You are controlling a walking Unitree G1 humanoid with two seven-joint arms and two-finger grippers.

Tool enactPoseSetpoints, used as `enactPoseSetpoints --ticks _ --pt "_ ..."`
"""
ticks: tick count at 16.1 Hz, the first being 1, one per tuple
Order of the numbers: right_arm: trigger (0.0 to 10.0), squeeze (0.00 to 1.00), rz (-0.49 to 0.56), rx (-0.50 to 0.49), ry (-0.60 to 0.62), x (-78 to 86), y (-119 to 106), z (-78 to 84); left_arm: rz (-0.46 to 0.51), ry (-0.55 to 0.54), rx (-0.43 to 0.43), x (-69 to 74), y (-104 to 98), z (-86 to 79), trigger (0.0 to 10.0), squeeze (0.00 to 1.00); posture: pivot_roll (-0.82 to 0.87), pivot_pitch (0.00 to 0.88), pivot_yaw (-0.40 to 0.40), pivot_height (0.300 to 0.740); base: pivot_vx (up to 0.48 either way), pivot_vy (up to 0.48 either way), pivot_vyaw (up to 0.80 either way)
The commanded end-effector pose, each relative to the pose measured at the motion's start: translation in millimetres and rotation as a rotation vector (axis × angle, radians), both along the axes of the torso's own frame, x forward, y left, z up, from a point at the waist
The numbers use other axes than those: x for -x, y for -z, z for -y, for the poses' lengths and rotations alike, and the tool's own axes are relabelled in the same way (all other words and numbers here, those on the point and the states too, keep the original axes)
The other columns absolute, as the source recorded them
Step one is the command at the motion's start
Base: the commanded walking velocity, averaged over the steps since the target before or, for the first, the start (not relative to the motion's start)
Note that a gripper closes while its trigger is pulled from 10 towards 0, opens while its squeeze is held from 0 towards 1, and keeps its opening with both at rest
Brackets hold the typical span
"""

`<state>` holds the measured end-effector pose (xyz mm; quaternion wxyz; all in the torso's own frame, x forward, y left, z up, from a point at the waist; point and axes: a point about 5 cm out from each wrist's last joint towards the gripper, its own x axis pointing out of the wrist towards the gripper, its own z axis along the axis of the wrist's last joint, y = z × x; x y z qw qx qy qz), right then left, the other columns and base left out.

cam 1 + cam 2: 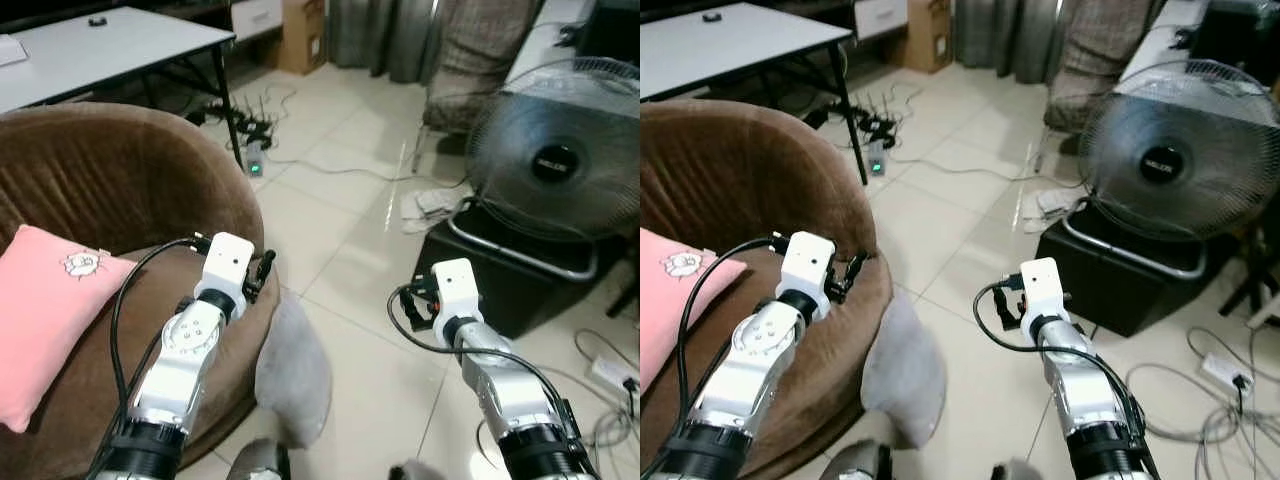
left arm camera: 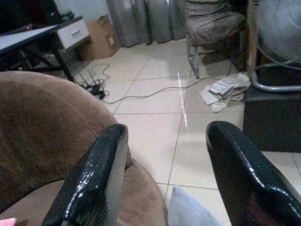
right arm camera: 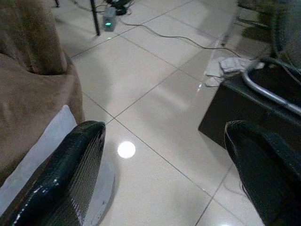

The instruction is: Move the pillow to the sofa from floor

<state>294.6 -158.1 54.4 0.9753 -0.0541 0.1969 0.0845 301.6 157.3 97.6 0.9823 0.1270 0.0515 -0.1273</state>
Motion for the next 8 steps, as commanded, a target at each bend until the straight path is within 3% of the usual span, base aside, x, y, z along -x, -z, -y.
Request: enactPoseSetpoints --ticks 1,8 --pt "10.0 0.00 0.000 0.000 0.017 -0.8 -1.4 2.9 -0.009 0.004 -0.008 -0.1 1.3 0.2 10.0 0.00 0.03 0.000 0.022 0.655 0.000 0.000 0.00" --pt "10.0 0.00 -0.001 0.003 0.015 -1.1 -1.4 3.6 -0.017 -0.001 -0.011 -0.2 2.6 0.7 10.0 0.00 0.03 0.000 0.019 0.655 0.000 0.000 0.00"
